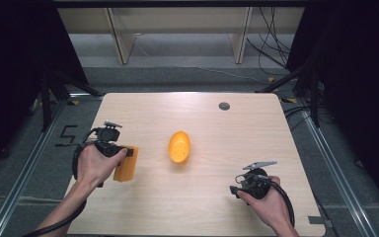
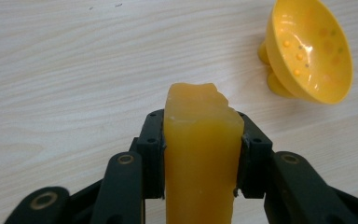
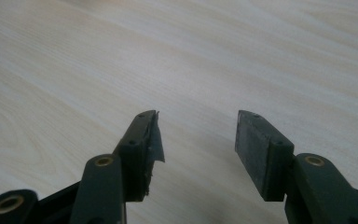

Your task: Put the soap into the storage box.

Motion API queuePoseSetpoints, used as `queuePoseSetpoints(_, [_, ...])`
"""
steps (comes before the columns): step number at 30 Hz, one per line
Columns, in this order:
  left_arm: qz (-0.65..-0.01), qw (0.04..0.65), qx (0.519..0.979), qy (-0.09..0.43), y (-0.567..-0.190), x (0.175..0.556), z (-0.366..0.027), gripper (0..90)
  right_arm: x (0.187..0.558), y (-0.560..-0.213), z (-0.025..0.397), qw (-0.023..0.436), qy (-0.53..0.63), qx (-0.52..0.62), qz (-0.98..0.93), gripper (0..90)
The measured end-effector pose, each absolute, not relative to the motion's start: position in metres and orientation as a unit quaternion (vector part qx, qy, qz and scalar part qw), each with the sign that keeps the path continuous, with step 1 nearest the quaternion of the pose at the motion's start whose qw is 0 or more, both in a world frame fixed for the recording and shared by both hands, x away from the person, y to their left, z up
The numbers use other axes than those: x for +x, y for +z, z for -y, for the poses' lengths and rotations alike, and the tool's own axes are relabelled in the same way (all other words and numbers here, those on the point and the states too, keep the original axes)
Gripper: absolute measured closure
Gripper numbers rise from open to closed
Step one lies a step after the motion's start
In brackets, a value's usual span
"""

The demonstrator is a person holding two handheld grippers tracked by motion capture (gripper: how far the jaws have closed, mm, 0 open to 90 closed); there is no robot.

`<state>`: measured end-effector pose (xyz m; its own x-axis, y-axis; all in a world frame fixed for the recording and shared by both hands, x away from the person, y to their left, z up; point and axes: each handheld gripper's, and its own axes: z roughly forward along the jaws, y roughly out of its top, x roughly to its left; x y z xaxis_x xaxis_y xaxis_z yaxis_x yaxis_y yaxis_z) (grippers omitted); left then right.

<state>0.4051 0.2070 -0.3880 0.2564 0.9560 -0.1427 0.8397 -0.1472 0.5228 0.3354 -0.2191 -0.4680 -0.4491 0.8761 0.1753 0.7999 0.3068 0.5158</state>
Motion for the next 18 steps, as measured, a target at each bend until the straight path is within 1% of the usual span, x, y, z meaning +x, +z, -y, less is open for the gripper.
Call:
queuePoseSetpoints(8, [-0.601, 0.287, 0.738, 0.107, -0.380, 0.407, -0.206, 60.6, 0.332, -0.459, 0.219, 0.092, 0.310, 0.530, -0.784, 50.0])
queuePoseSetpoints(9, [-0.601, 0.287, 0.738, 0.107, -0.380, 0.407, -0.206, 60.6, 0.332, -0.458, 0.219, 0.092, 0.310, 0.531, -0.784, 50.0])
queuePoseSetpoints(10, [-0.601, 0.301, 0.732, 0.107, -0.379, 0.407, -0.204, 60.6, 0.332, -0.457, 0.220, 0.088, 0.306, 0.529, -0.787, 50.0])
queuePoseSetpoints(13, [-0.600, 0.306, 0.731, 0.109, -0.378, 0.408, -0.202, 60.6, 0.332, -0.457, 0.220, 0.088, 0.306, 0.530, -0.786, 50.0])
queuePoseSetpoints(14, [-0.607, 0.312, 0.723, 0.111, -0.378, 0.409, -0.199, 60.6, 0.332, -0.457, 0.220, 0.088, 0.306, 0.530, -0.786, 50.0])
queuePoseSetpoints(15, [-0.599, 0.312, 0.729, 0.112, -0.377, 0.410, -0.200, 60.6, 0.332, -0.457, 0.220, 0.087, 0.306, 0.529, -0.787, 50.0])
queuePoseSetpoints(18, [-0.598, 0.320, 0.726, 0.117, -0.376, 0.411, -0.197, 60.6, 0.332, -0.457, 0.219, 0.089, 0.301, 0.530, -0.788, 49.9])
